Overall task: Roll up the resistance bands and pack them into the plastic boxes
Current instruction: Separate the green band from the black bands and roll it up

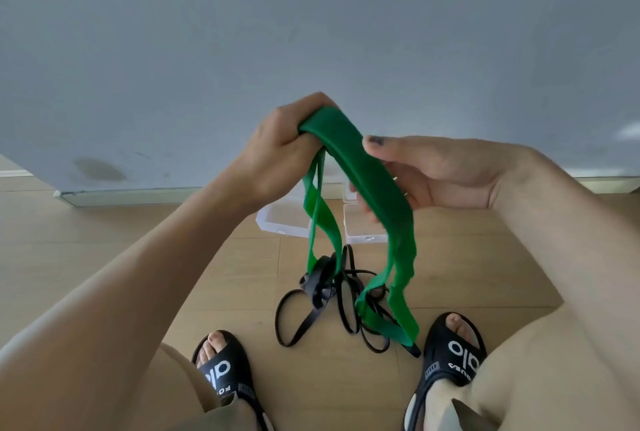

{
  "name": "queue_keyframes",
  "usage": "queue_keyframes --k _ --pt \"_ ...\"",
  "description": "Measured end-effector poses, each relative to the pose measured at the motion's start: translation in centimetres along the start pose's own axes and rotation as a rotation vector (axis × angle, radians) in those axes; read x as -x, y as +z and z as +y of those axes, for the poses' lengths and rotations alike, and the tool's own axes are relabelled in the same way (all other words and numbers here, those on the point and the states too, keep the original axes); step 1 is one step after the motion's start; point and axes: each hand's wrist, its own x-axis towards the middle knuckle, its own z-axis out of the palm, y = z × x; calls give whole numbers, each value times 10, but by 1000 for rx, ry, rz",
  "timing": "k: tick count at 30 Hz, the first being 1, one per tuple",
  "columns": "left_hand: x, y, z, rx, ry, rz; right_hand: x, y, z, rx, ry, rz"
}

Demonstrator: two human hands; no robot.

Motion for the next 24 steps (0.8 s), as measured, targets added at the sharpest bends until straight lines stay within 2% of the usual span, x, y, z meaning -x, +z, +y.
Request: queue_keyframes --k 3,5,8,14,16,19,21,24 --pt "6 -2 12 225 29 -54 -16 1 13 -159 28 -120" --pt "9 -3 14 323 22 -93 -33 4 23 -256 54 -96" --pt "9 -4 13 337 12 -120 -57 10 39 -176 80 43" --pt "13 -9 16 456 6 -153 -82 6 66 -161 268 81" --pt "13 -14 16 549 -14 -128 -90 -2 79 -190 294 203" --pt "11 -20 13 715 -11 -127 -108 7 113 -12 279 373" --pt "10 -20 15 849 -45 -162 -122 27 133 118 250 373" --pt "8 -21 18 1022 -125 -166 -133 52 146 91 235 338"
